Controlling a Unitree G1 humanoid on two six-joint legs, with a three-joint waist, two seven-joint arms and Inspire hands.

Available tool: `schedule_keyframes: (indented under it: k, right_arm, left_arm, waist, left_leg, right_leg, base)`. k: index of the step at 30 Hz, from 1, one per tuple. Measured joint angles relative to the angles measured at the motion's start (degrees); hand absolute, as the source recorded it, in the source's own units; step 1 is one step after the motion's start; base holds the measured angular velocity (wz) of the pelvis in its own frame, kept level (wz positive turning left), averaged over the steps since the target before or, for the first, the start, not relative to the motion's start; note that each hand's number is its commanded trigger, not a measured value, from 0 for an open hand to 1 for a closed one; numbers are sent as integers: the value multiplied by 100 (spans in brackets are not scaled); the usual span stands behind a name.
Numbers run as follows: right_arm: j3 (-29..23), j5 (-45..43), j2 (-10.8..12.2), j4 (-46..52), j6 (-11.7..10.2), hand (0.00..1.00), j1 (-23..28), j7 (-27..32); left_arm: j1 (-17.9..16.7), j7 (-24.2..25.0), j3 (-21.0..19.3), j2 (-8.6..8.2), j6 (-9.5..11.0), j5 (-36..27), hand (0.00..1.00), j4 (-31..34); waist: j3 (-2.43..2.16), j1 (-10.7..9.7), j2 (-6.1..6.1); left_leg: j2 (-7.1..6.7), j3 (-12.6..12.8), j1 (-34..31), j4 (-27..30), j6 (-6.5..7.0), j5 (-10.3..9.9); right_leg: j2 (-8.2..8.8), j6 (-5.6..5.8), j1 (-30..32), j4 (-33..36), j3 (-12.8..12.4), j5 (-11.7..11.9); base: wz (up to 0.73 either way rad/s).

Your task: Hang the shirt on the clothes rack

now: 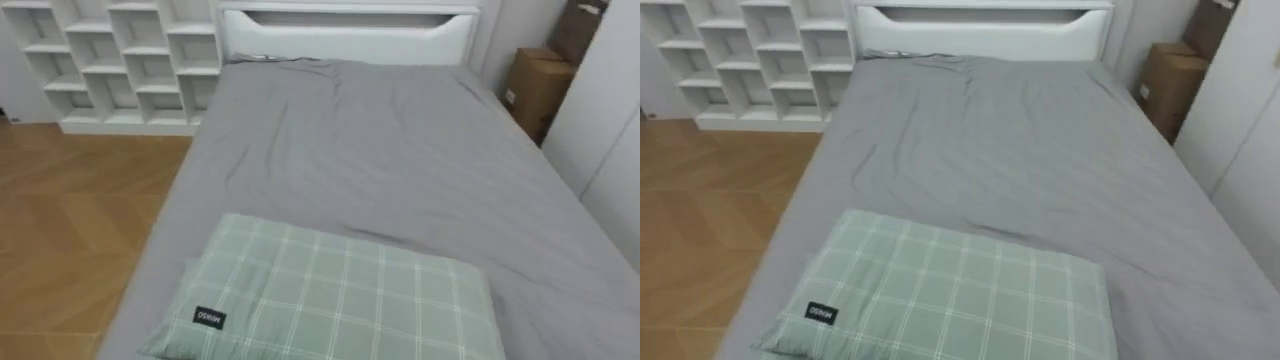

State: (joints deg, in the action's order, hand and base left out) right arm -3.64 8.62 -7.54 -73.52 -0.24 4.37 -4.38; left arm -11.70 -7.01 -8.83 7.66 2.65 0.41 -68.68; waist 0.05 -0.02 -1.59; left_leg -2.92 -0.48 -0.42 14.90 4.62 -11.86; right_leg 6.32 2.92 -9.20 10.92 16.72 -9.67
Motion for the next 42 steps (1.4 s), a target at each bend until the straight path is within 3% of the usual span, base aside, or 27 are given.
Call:
schedule_keyframes:
  k: [5,7,11,18,31,36,38,42]
  right_arm:
    - [56,-69,41,-10,-5,0,-117,-22]
    - [218,-65,40,-4,-22,0,-126,-45]
    - [307,-13,52,-5,-22,0,-104,-67]
    - [464,44,35,-15,-28,0,-94,-81]
    - [472,355,42,-36,-28,0,-32,-77]
    - [477,355,43,-36,-28,0,-34,-67]
    - [491,355,43,-27,-28,0,-34,-56]
    - [570,365,42,-12,-34,0,-35,-32]
  left_arm:
    - [-10,-159,2,-27,3,31,0,11]
    - [10,-214,41,-28,3,24,0,20]
    - [88,-272,84,-50,19,26,0,218]
    - [332,-278,236,-57,37,28,0,235]
    - [278,-279,235,-166,40,25,0,224]
    - [275,-279,284,-169,40,26,0,224]
    - [280,-279,356,-176,41,27,0,227]
    - [264,-279,455,-170,41,23,0,226]
  waist:
    - [30,84,-40]
    - [53,74,-39]
    - [75,62,-45]
    - [62,49,6]
    - [53,45,17]
    - [21,38,14]
    - [-3,37,15]
    - [-6,46,5]
  left_leg:
    - [-167,-231,-125,33,-8,48]
    - [-189,-311,-154,69,-20,55]
    - [-186,-482,-207,75,-85,89]
    - [-160,-456,-262,80,-153,134]
    - [-115,-329,-197,79,-161,138]
    - [-67,-289,-254,80,-214,177]
    - [-59,-266,-289,81,-238,206]
    - [-59,-189,-296,83,-249,236]
  right_leg:
    - [30,71,-104,-207,-27,-44]
    - [24,109,-146,-237,-31,-67]
    - [-44,112,-165,-250,-275,-70]
    - [-84,117,-164,-331,-384,-75]
    - [-88,120,-147,-322,-565,-77]
    - [-124,120,-71,-320,-560,-77]
    - [-134,93,-38,-329,-558,-98]
    - [-121,-10,-12,-330,-598,-213]
  base:
    - [28]
    - [25]
    - [23]
    - [1]
    - [-8]
    - [-5]
    - [0]
    - [-6]
